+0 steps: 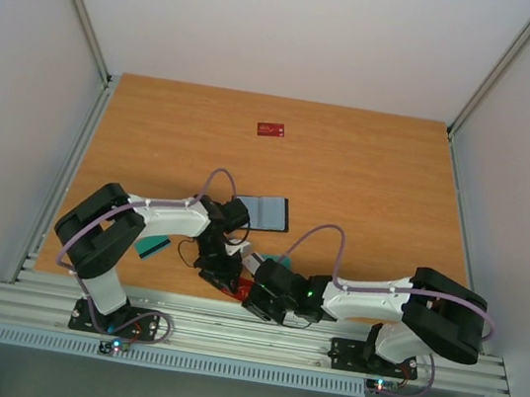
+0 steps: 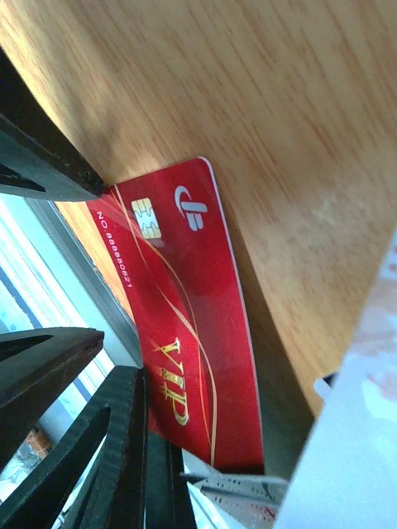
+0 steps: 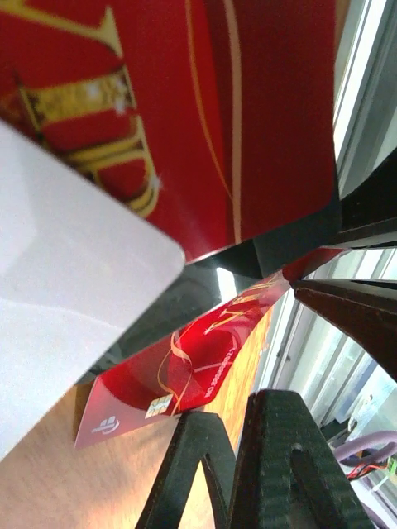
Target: Put the credit cards into the card holder
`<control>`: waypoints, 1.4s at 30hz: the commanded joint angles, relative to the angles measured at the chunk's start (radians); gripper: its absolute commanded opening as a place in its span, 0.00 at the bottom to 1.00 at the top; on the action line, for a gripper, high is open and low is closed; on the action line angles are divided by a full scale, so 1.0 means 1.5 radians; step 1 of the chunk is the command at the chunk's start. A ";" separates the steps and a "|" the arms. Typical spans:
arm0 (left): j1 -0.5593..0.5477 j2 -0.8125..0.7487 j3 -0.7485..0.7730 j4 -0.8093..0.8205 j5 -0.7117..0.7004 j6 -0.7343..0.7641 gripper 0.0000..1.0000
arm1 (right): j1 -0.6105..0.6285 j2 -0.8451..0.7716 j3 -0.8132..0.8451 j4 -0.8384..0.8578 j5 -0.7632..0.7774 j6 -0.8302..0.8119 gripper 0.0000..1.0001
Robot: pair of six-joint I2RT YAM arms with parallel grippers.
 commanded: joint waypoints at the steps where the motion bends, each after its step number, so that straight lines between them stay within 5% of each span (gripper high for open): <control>1: -0.006 -0.011 -0.003 -0.003 -0.031 -0.001 0.43 | -0.002 0.009 0.036 0.036 0.027 -0.016 0.11; 16: -0.004 -0.117 0.001 -0.048 -0.116 -0.055 0.44 | -0.002 0.009 0.042 0.041 0.011 -0.014 0.01; 28: 0.010 -0.329 0.086 -0.053 -0.166 -0.147 0.51 | -0.050 -0.104 0.042 0.013 0.041 -0.041 0.01; 35: 0.030 -0.409 0.115 0.030 -0.165 -0.250 0.55 | -0.105 -0.220 0.132 -0.128 0.103 -0.085 0.01; 42: 0.064 -0.473 0.078 0.199 -0.118 -0.368 0.56 | -0.120 -0.312 0.176 -0.123 0.175 -0.096 0.01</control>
